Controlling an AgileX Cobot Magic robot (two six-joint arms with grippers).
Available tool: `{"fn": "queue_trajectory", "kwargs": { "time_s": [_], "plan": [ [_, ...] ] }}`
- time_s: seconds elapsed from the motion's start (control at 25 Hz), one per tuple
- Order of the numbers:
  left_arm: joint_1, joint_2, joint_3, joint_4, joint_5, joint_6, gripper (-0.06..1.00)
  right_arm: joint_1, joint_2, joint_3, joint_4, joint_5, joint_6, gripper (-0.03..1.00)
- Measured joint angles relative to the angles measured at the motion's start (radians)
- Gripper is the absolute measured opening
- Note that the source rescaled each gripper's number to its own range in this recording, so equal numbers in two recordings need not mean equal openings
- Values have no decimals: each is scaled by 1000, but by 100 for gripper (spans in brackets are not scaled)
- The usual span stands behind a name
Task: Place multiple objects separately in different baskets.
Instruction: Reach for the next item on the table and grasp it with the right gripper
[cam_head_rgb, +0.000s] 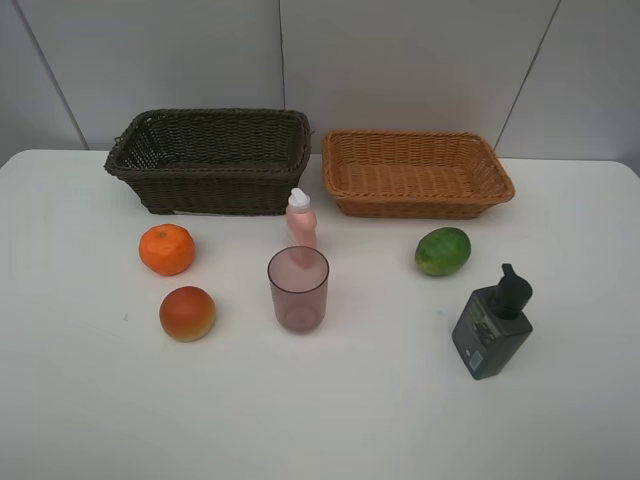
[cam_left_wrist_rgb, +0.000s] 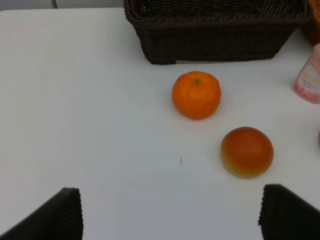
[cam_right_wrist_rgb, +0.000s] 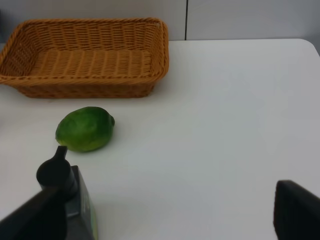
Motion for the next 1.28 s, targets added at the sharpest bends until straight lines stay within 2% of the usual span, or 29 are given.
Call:
{"fn": "queue_trajectory", "kwargs": {
  "time_s": [1.28],
  "plan": [
    [0,0,0,0,0,0,92,0,0,0,0,0,0,92]
  ]
}}
